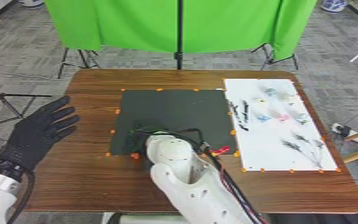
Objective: Arrange flowers
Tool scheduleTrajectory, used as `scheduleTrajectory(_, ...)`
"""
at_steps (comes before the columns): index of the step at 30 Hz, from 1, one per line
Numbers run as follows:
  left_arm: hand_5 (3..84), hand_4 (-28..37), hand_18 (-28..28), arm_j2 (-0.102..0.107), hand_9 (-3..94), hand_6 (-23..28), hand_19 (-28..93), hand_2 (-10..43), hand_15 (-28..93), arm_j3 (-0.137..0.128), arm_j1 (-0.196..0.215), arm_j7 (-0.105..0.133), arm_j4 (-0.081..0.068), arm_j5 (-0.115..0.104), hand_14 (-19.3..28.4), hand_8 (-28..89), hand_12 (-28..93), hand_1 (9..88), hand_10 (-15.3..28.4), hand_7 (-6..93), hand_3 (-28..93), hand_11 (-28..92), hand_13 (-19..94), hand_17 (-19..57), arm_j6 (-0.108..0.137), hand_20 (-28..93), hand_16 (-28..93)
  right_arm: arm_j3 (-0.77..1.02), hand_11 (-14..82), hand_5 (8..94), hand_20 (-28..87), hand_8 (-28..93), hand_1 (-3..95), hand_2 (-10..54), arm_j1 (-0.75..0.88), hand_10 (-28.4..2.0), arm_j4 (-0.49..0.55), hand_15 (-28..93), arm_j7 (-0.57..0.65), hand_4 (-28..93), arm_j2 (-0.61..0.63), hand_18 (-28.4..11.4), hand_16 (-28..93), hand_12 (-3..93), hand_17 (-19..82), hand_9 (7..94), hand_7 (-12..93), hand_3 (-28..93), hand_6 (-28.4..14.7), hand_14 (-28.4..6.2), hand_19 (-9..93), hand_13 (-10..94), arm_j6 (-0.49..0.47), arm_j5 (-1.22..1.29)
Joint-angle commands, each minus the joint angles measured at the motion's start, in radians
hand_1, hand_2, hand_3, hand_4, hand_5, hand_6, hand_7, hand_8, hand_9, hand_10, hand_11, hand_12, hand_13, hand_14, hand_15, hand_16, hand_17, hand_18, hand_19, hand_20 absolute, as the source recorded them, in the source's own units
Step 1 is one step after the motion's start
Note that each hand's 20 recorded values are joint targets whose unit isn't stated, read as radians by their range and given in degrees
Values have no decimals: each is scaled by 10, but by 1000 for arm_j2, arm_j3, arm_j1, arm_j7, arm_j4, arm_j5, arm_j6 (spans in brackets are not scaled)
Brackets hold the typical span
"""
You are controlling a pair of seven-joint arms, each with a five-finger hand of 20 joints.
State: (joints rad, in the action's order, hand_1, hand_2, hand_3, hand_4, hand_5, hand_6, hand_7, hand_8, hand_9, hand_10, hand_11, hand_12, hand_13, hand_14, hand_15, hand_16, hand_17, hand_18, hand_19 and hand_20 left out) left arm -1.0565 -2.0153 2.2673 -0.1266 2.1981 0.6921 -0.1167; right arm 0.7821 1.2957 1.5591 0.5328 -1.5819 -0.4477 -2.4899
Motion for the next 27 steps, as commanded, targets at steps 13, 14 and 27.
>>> scheduleTrajectory(13, 266, -283, 188, -110, 223, 20, 402, -43, 333, -58, 125, 94, 39, 21, 130, -117, 161, 240, 104, 207, 692, 221, 164, -115, 8, 78, -10, 567, 422, 741, 205, -153, 133, 22, 83, -129, 378, 766, 86, -244, 664, -200, 285, 310, 311, 832, 452, 753, -24, -102, 870, 730, 37, 274)
scheduleTrajectory(14, 266, -283, 188, -111, 223, 21, 402, -43, 333, -62, 125, 91, 38, 26, 130, -117, 161, 240, 104, 206, 693, 221, 164, -115, -1, 78, -10, 589, 423, 737, 209, -154, 133, 17, 96, -130, 378, 765, 117, -245, 710, -200, 283, 309, 309, 824, 445, 751, -26, -103, 867, 722, 5, 300)
scheduleTrajectory(27, 262, -283, 187, -105, 223, 17, 398, -45, 330, -62, 126, 88, 34, 28, 130, -115, 160, 237, 104, 204, 691, 217, 165, -116, -7, 79, -7, 914, 465, 561, 256, -173, 118, -72, 509, -144, 452, 739, 212, -282, 878, -201, 236, 292, 264, 643, 472, 753, -56, -122, 810, 585, -251, 331)
